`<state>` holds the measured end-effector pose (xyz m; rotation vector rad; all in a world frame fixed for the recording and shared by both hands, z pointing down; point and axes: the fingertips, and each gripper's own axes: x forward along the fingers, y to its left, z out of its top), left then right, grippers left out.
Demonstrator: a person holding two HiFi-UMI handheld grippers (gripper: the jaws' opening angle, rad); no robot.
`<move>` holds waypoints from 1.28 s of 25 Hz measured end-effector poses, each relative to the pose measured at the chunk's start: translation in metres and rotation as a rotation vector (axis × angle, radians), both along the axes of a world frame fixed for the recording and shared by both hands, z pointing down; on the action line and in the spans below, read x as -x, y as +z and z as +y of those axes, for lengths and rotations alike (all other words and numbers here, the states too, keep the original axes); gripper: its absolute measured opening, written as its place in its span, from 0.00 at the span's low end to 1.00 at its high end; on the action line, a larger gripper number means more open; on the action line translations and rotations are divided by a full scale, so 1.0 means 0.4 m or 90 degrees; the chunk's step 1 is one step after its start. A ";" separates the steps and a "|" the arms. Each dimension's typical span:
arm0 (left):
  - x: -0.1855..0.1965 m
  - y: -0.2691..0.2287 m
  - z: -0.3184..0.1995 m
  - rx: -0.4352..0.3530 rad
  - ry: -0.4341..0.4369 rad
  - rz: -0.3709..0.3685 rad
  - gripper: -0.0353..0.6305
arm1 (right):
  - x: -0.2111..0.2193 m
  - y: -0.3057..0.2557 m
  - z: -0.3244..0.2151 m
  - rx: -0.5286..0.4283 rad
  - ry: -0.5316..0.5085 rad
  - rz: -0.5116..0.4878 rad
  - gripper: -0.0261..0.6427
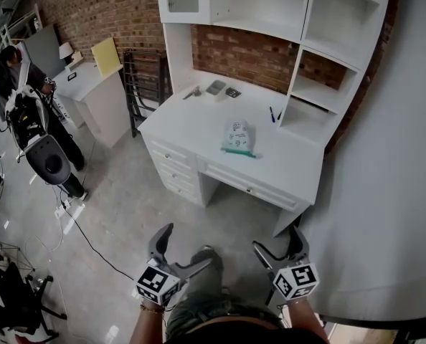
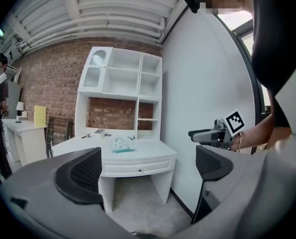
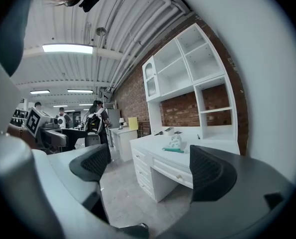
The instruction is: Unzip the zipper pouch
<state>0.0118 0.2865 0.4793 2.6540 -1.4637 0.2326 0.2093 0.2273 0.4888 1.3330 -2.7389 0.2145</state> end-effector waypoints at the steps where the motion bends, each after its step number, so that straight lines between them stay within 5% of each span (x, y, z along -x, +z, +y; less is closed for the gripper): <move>1: 0.005 0.001 -0.008 0.001 0.000 -0.001 0.91 | 0.005 0.001 -0.008 -0.001 0.000 -0.001 0.80; 19: 0.141 0.042 -0.471 0.004 0.058 -0.079 0.90 | 0.111 0.038 -0.393 0.030 0.033 0.007 0.77; 32: 0.230 0.078 -0.852 0.029 0.209 -0.122 0.89 | 0.200 -0.005 -0.785 0.038 0.103 0.002 0.72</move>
